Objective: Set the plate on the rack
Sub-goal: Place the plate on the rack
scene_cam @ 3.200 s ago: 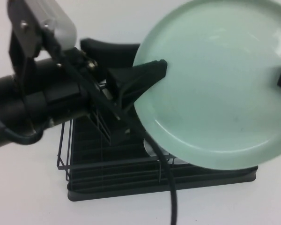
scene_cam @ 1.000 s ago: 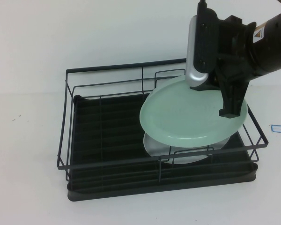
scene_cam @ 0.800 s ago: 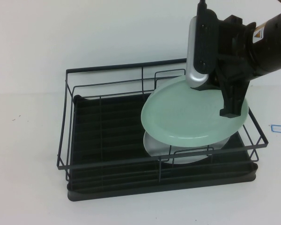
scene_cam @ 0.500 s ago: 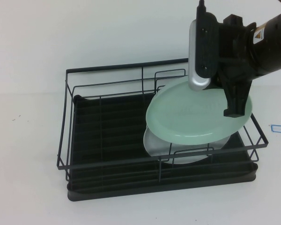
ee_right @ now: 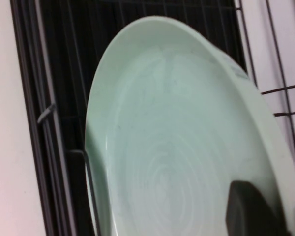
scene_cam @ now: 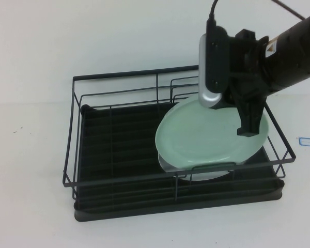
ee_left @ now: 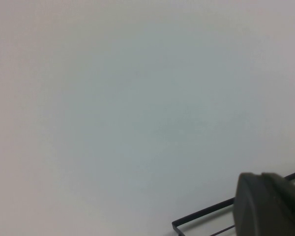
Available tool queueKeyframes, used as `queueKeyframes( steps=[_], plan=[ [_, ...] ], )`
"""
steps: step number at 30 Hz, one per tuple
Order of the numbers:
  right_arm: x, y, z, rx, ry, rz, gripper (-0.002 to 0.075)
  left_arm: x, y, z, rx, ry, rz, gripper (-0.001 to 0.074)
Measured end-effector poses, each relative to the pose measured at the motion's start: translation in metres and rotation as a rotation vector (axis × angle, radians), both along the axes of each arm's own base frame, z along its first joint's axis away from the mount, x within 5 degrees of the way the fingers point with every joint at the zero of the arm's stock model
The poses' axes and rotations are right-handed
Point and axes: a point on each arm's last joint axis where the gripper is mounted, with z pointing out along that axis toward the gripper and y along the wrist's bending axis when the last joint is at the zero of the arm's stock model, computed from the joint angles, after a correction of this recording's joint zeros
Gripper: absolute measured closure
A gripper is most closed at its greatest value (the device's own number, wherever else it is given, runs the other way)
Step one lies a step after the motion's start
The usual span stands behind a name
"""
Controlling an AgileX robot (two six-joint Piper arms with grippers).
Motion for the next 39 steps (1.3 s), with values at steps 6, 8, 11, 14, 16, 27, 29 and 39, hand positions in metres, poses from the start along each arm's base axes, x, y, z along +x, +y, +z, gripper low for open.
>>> queueKeyframes(
  steps=[6,8,11,14,16,27,29,39],
  plan=[
    [0.004,0.003,-0.01,-0.014,0.026,0.002,0.06,0.0,0.0,0.0,-0.013,0.003,-0.003,0.0735],
    [0.005,0.004,-0.013,-0.018,0.036,0.003,0.06,0.0,0.0,0.0,-0.018,0.004,-0.004,0.0735],
    [0.007,0.005,-0.017,-0.025,0.047,0.003,0.06,0.0,0.0,0.0,-0.018,0.004,-0.004,0.0735],
    [0.008,0.005,-0.019,-0.03,0.056,0.004,0.06,0.001,0.0,-0.002,-0.017,0.009,-0.005,0.0735],
    [0.007,0.005,-0.019,-0.031,0.059,0.005,0.0598,0.001,0.0,-0.003,-0.016,0.011,-0.005,0.0735],
    [0.003,0.004,-0.023,-0.045,0.136,-0.021,0.0418,0.002,-0.001,-0.006,-0.012,0.02,-0.005,0.0735],
    [0.003,0.003,-0.023,-0.041,0.147,-0.034,0.037,0.002,-0.001,-0.007,-0.01,0.023,-0.005,0.0735],
    [-0.004,0.002,-0.017,-0.019,0.182,-0.056,0.0298,0.003,-0.002,-0.009,-0.007,0.029,-0.008,0.0735]
  ],
)
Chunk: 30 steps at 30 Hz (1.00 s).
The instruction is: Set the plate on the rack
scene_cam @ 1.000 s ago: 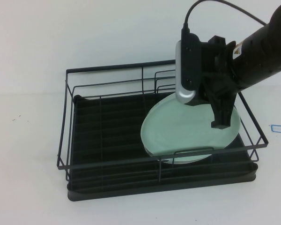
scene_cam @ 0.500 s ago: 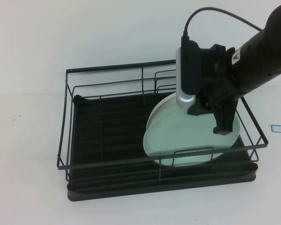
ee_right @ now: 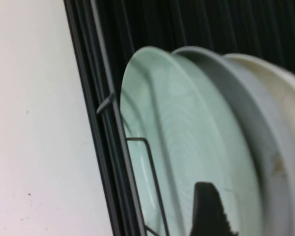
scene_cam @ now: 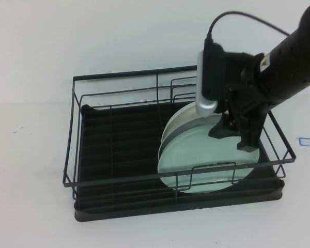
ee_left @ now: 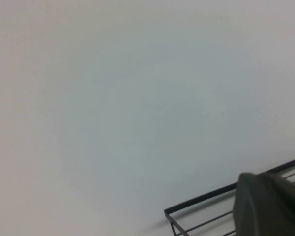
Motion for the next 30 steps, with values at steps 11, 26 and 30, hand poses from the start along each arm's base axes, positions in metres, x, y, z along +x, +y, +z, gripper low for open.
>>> queueKeyframes(
  steps=[11,26,30],
  plan=[
    [-0.061,-0.033,0.093,0.183,-0.208,-0.033,0.0511,0.001,-0.002,-0.003,0.004,0.007,-0.014,0.0735],
    [-0.158,-0.079,0.164,0.51,-0.323,-0.097,0.0707,0.001,0.0,-0.003,0.001,0.012,0.005,0.0735],
    [-0.162,-0.079,0.165,0.532,-0.313,-0.092,0.0707,0.001,0.0,-0.003,0.001,0.012,0.005,0.0735]
  ],
)
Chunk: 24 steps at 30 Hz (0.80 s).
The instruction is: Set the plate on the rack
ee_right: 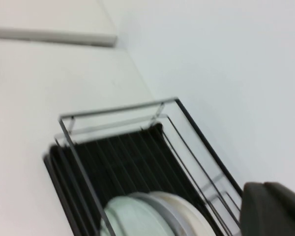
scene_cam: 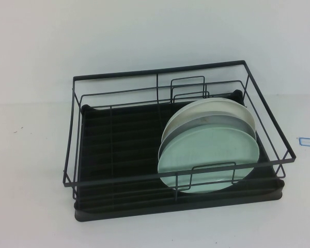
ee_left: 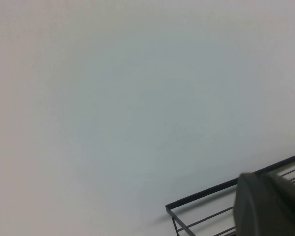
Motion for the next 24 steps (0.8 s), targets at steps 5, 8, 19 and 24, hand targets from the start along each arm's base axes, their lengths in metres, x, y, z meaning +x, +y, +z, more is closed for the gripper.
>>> queueKeyframes(
  steps=[5,8,19,24],
  plan=[
    [-0.004,0.005,0.005,0.099,0.029,0.04,0.0707,0.0,0.0,0.0,0.019,-0.004,0.004,0.0735],
    [-0.009,0.01,0.01,0.191,0.077,0.089,0.0707,0.0,0.0,0.0,0.018,-0.003,0.008,0.0735],
    [-0.022,0.02,0.025,0.405,0.151,0.228,0.0708,0.0,0.001,0.0,0.017,0.0,0.02,0.0735],
    [-0.022,0.02,0.025,0.401,0.142,0.231,0.0708,0.0,0.002,0.0,0.018,0.0,0.021,0.0735]
  ],
)
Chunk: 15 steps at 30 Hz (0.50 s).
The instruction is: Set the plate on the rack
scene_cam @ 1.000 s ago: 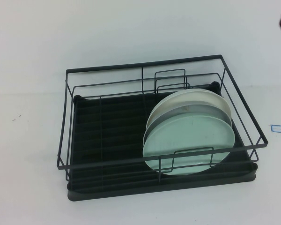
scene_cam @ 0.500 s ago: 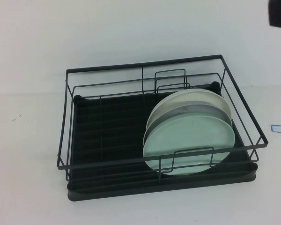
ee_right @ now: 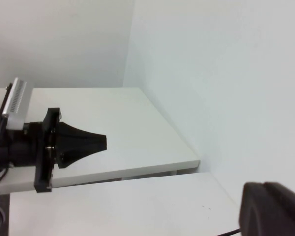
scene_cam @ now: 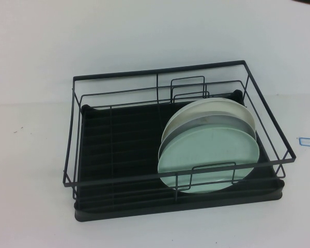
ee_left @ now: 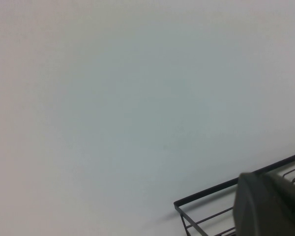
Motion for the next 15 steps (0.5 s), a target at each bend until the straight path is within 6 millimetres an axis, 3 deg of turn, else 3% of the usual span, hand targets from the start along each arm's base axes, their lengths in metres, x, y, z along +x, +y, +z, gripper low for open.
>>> queueKeyframes(
  steps=[9,15],
  plan=[
    [0.003,-0.003,0.0,-0.004,0.003,-0.021,0.0708,-0.008,0.005,0.003,-0.013,-0.049,0.056,0.0735],
    [-0.007,-0.036,0.007,-0.022,-0.053,-0.168,0.0708,-0.012,0.019,0.003,-0.042,-0.055,0.351,0.0735]
  ],
)
